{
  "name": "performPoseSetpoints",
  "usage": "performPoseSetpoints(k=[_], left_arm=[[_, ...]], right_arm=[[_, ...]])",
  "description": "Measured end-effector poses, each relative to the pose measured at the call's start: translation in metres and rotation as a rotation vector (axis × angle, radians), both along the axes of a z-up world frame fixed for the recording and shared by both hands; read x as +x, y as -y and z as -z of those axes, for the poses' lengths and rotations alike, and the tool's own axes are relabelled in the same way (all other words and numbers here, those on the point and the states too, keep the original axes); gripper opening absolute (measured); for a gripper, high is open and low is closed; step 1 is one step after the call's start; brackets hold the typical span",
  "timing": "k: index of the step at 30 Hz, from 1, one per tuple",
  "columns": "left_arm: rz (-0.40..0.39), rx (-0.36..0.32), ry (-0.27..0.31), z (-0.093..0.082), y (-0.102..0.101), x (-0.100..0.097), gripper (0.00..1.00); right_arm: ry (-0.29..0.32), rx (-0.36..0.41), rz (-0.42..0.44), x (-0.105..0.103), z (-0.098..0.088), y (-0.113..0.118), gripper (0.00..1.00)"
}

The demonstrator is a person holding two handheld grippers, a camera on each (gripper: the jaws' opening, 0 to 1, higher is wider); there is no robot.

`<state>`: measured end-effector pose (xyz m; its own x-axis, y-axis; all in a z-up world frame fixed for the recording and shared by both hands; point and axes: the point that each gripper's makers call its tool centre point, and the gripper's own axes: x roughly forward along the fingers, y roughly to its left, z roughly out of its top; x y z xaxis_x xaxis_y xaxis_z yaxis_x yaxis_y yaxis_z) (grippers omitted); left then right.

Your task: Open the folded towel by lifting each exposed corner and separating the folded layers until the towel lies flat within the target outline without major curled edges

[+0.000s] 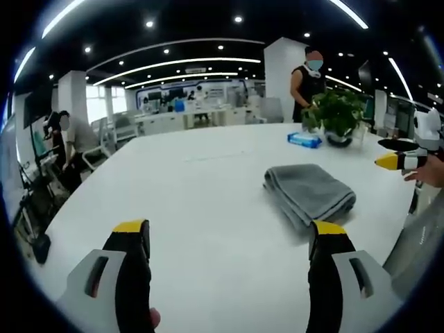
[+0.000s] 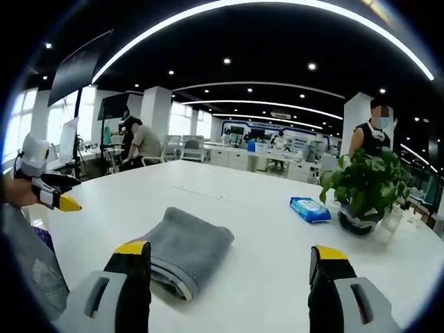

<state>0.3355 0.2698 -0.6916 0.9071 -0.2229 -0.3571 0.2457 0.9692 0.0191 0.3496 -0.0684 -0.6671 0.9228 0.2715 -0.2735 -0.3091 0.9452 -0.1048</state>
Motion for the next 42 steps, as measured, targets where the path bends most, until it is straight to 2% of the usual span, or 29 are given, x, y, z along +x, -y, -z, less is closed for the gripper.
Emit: performPoseSetpoints(k=[10,16,23,31,34,36,39,42], left_arm=[[0.02,0.021,0.041,-0.009,0.003,0.0,0.9],[0.021,0.011,0.061,-0.015,0.003,-0.002,0.88],[0.027,-0.004,0.089,-0.027,0.004,-0.006,0.87],[0.02,0.016,0.122,-0.045,0.003,-0.023,0.84],[-0.007,-0.008,0.162,-0.053,0.003,-0.032,0.83],[-0.02,-0.029,0.164,-0.053,0.004,-0.037,0.82],[-0.028,-0.008,0.176,-0.051,0.006,-0.041,0.78],[-0.037,0.024,0.199,-0.052,0.007,-0.045,0.75]], right_arm=[[0.007,-0.023,-0.017,-0.001,0.0,-0.004,0.95],[0.009,-0.04,-0.026,-0.002,0.0,-0.006,0.94],[0.004,-0.033,-0.032,-0.003,0.0,-0.008,0.92],[0.001,0.012,-0.077,-0.002,0.0,-0.019,0.91],[0.013,0.007,-0.114,-0.001,-0.004,-0.031,0.91],[0.022,-0.043,-0.169,0.001,-0.007,-0.042,0.89],[0.039,-0.092,-0.244,0.005,-0.014,-0.059,0.86],[0.015,-0.087,-0.29,0.01,-0.015,-0.075,0.84]])
